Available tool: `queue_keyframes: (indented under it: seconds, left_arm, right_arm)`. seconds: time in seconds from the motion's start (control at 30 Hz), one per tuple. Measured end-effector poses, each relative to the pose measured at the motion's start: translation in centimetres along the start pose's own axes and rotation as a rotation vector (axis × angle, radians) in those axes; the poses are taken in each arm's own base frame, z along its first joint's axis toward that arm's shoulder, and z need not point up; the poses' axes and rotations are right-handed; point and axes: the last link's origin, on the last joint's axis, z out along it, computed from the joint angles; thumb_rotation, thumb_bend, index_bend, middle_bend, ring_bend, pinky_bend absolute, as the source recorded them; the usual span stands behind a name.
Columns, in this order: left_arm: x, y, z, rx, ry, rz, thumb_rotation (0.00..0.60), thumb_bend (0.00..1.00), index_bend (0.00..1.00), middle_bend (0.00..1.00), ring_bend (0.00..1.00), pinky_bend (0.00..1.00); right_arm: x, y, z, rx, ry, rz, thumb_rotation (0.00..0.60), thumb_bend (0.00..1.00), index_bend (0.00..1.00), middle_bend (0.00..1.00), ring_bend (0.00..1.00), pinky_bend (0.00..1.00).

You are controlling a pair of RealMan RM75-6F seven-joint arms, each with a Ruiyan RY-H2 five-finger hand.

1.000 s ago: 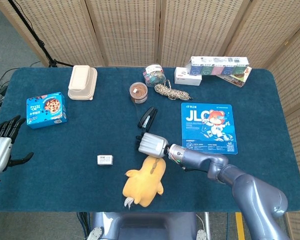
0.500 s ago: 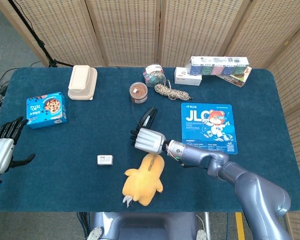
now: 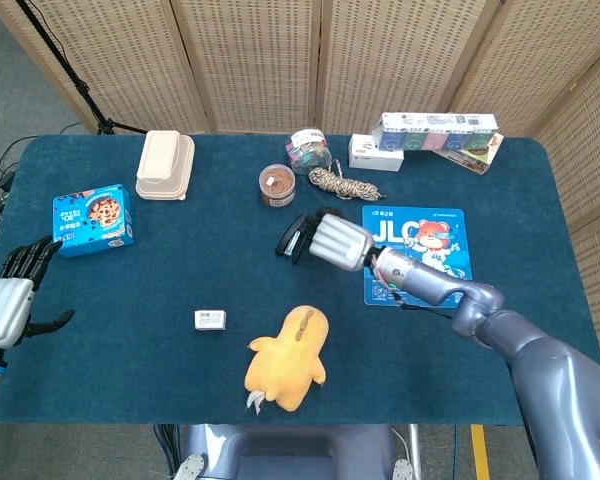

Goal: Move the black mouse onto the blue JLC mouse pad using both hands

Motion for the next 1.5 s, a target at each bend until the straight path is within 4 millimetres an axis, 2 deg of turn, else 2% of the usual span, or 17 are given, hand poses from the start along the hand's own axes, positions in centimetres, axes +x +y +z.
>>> queue_keyframes:
  seconds: [0.07, 0.23, 0.33, 0.47, 0.67, 1.03, 1.37, 1.47, 1.5]
  left_arm:
    - [-0.2, 0.2, 0.0, -0.007, -0.007, 0.009, 0.6, 0.2, 0.0, 0.0, 0.0, 0.0]
    - [-0.7, 0.7, 0.0, -0.019, -0.018, 0.025, 0.6, 0.2, 0.0, 0.0, 0.0, 0.0]
    - [-0.7, 0.8, 0.0, -0.021, -0.018, 0.028, 0.6, 0.2, 0.0, 0.0, 0.0, 0.0]
    - [-0.9, 1.0, 0.1, -0.021, -0.023, 0.035, 0.6, 0.2, 0.0, 0.0, 0.0, 0.0]
    - [-1.0, 1.1, 0.3, -0.017, -0.026, 0.037, 0.6, 0.2, 0.0, 0.0, 0.0, 0.0]
    - [-0.8, 0.7, 0.1, -0.008, -0.021, 0.024, 0.6, 0.2, 0.0, 0.0, 0.0, 0.0]
    - [-0.8, 0.6, 0.1, -0.01, -0.024, 0.024, 0.6, 0.2, 0.0, 0.0, 0.0, 0.0]
    - [-0.8, 0.7, 0.1, -0.012, -0.026, 0.027, 0.6, 0.2, 0.0, 0.0, 0.0, 0.0]
    - [-0.8, 0.8, 0.1, -0.013, -0.026, 0.028, 0.6, 0.2, 0.0, 0.0, 0.0, 0.0]
  right_arm:
    - [-1.6, 1.1, -2.2, -0.033, -0.055, -0.007, 0.6, 0.42, 0.52, 0.4, 0.25, 0.37]
    - [-6.1, 2.4, -7.4, -0.105, -0.208, -0.004, 0.6, 0.43, 0.52, 0.4, 0.25, 0.37]
    - [-8.0, 3.0, -9.7, -0.136, -0.278, -0.012, 0.6, 0.44, 0.52, 0.4, 0.25, 0.37]
    - [-9.9, 3.2, -11.6, -0.168, -0.333, 0.002, 0.6, 0.44, 0.52, 0.4, 0.25, 0.37]
    - [-10.9, 1.9, -11.4, -0.158, -0.332, 0.051, 0.6, 0.44, 0.52, 0.4, 0.25, 0.37]
    - [-10.8, -0.8, -8.7, -0.068, -0.303, 0.054, 0.6, 0.44, 0.52, 0.4, 0.25, 0.37]
    - [-10.9, -1.3, -8.9, -0.031, -0.299, 0.046, 0.6, 0.44, 0.51, 0.4, 0.25, 0.37]
    - [-10.9, -1.4, -9.1, -0.02, -0.302, 0.041, 0.6, 0.43, 0.42, 0.36, 0.23, 0.35]
    - [-10.9, -1.4, -9.1, -0.019, -0.306, 0.041, 0.6, 0.41, 0.35, 0.32, 0.19, 0.33]
